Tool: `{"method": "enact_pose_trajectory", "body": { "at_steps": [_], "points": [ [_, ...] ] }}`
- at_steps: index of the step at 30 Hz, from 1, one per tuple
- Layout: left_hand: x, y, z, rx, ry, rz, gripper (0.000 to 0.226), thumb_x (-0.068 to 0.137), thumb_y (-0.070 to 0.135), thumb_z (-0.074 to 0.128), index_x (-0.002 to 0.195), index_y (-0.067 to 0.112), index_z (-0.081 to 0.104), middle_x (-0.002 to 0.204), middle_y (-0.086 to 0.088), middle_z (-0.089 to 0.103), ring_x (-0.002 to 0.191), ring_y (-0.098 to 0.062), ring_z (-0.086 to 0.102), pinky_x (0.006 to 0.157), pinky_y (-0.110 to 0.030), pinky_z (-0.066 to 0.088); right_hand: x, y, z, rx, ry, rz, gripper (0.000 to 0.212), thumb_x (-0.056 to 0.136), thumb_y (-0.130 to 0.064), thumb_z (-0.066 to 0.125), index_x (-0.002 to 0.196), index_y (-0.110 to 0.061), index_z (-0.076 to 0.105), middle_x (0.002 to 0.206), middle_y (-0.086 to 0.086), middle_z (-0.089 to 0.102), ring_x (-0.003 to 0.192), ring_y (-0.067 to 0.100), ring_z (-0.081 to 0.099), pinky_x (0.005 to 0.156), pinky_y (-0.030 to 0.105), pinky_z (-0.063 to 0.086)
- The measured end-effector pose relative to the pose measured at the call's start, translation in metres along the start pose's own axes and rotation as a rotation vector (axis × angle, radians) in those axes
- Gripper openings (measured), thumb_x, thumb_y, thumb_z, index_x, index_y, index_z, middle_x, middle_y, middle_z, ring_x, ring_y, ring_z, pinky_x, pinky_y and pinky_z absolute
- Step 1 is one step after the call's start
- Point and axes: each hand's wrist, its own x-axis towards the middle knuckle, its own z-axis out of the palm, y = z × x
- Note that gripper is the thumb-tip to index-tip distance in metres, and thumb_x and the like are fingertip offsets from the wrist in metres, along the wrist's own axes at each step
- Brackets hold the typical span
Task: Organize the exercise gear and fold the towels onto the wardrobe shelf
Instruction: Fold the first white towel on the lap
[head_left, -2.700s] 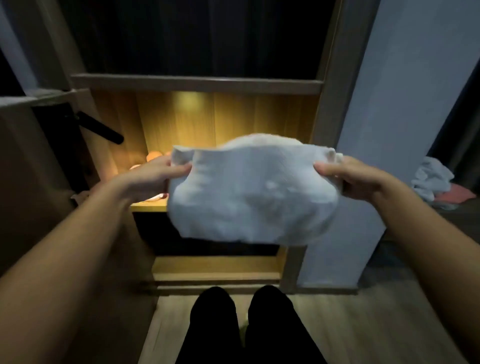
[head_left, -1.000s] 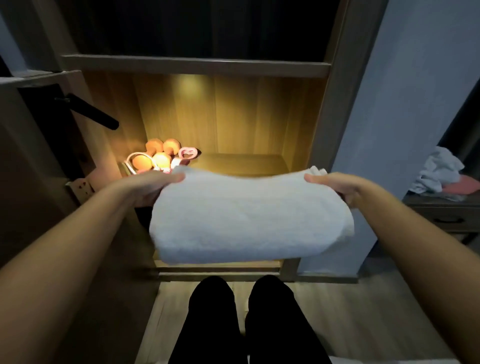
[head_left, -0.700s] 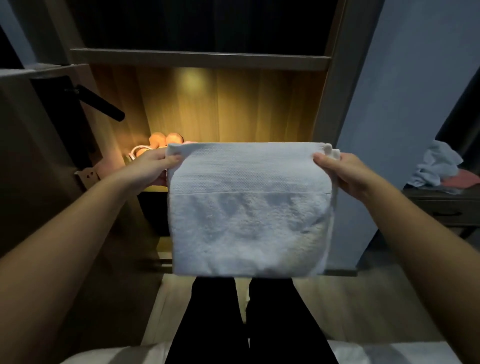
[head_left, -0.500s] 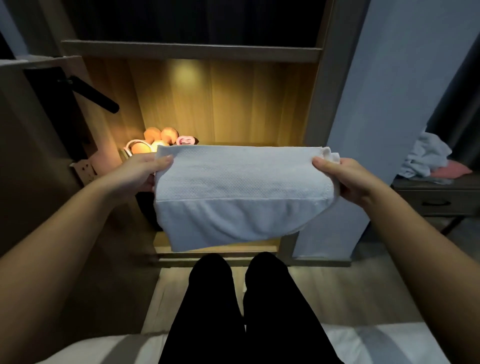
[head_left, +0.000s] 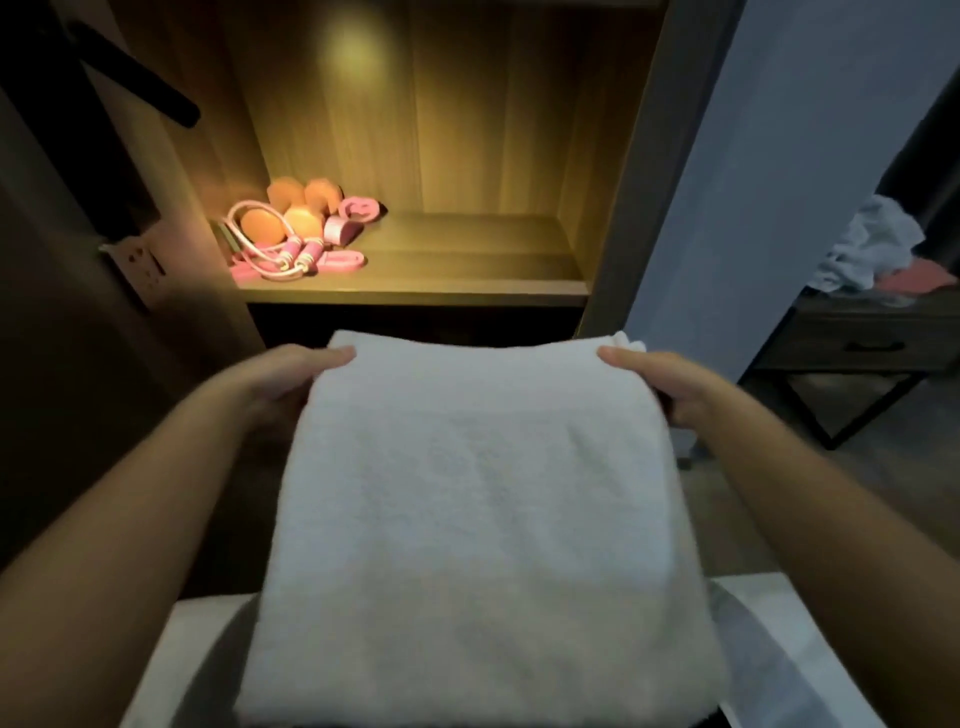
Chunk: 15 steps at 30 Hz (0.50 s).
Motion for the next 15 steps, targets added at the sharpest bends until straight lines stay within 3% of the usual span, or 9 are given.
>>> {"method": "enact_pose_trajectory", "body": {
  "at_steps": [2, 3, 5, 6, 7, 9, 12, 15],
  "points": [
    [0.025, -0.039, 0.022, 0.007, 0.023, -0.074, 0.035, 0.094, 0.041, 0.058, 0.082, 0.009, 0.064, 0.075, -0.006, 0.063, 0.068, -0.019, 0.062, 0.065, -0.03, 0.045, 0.023, 0.039, 0.016, 0.009, 0.03, 0.087, 0.055, 0.088, -0.032, 0.069, 0.134, -0.008, 0.053, 0.123, -0.002, 0.057, 0.102, 0.02, 0.062, 0.081, 0.038, 0.052],
    [0.035, -0.057, 0.032, 0.019, 0.026, -0.114, 0.036, 0.095, 0.043, 0.056, 0.082, 0.01, 0.062, 0.075, -0.006, 0.058, 0.067, -0.018, 0.057, 0.065, -0.03, 0.044, 0.031, 0.058, 0.023, 0.009, 0.018, 0.146, 0.048, 0.091, -0.033, 0.065, 0.132, -0.008, 0.055, 0.126, 0.0, 0.058, 0.105, 0.023, 0.062, 0.084, 0.039, 0.051],
    [0.047, -0.083, 0.045, 0.05, 0.041, -0.204, 0.041, 0.095, 0.047, 0.054, 0.108, 0.008, 0.061, 0.102, -0.01, 0.061, 0.091, -0.024, 0.059, 0.088, -0.037, 0.049, 0.039, 0.084, 0.033, -0.015, -0.006, 0.258, 0.035, 0.088, -0.041, 0.066, 0.114, -0.017, 0.064, 0.116, 0.003, 0.065, 0.093, 0.023, 0.067, 0.071, 0.036, 0.051],
    [0.05, -0.09, 0.049, 0.078, 0.001, -0.257, 0.05, 0.097, 0.049, 0.049, 0.122, 0.007, 0.056, 0.119, -0.011, 0.059, 0.107, -0.026, 0.057, 0.101, -0.041, 0.043, 0.041, 0.091, 0.036, -0.032, -0.002, 0.306, 0.036, 0.086, -0.046, 0.067, 0.108, -0.018, 0.064, 0.111, 0.003, 0.067, 0.086, 0.023, 0.066, 0.068, 0.035, 0.049],
    [0.051, -0.094, 0.05, 0.111, -0.06, -0.314, 0.057, 0.099, 0.053, 0.042, 0.133, 0.007, 0.05, 0.132, -0.011, 0.054, 0.118, -0.029, 0.053, 0.108, -0.042, 0.037, 0.045, 0.097, 0.035, -0.076, 0.01, 0.343, 0.041, 0.085, -0.051, 0.066, 0.108, -0.017, 0.062, 0.11, 0.004, 0.066, 0.086, 0.023, 0.063, 0.073, 0.036, 0.047],
    [0.053, -0.097, 0.054, 0.185, -0.032, -0.376, 0.067, 0.097, 0.059, 0.04, 0.139, 0.007, 0.043, 0.136, -0.012, 0.05, 0.119, -0.033, 0.05, 0.104, -0.042, 0.036, 0.05, 0.104, 0.034, -0.192, 0.033, 0.383, 0.052, 0.086, -0.054, 0.064, 0.118, -0.014, 0.057, 0.117, 0.007, 0.062, 0.095, 0.026, 0.059, 0.087, 0.04, 0.044],
    [0.059, -0.104, 0.065, 0.311, 0.298, -0.227, 0.064, 0.093, 0.054, 0.052, 0.133, 0.004, 0.049, 0.126, -0.015, 0.057, 0.108, -0.036, 0.056, 0.088, -0.043, 0.044, 0.06, 0.109, 0.036, -0.201, 0.156, 0.269, 0.062, 0.084, -0.05, 0.068, 0.128, -0.008, 0.054, 0.124, 0.012, 0.062, 0.106, 0.034, 0.061, 0.093, 0.047, 0.048],
    [0.068, -0.1, 0.072, 0.275, 0.425, -0.052, 0.057, 0.096, 0.047, 0.051, 0.128, 0.0, 0.053, 0.125, -0.019, 0.059, 0.105, -0.035, 0.057, 0.085, -0.04, 0.046, 0.072, 0.099, 0.043, -0.264, 0.28, 0.09, 0.061, 0.09, -0.047, 0.063, 0.131, -0.004, 0.05, 0.126, 0.016, 0.059, 0.109, 0.037, 0.059, 0.086, 0.043, 0.047]
  ]
}}
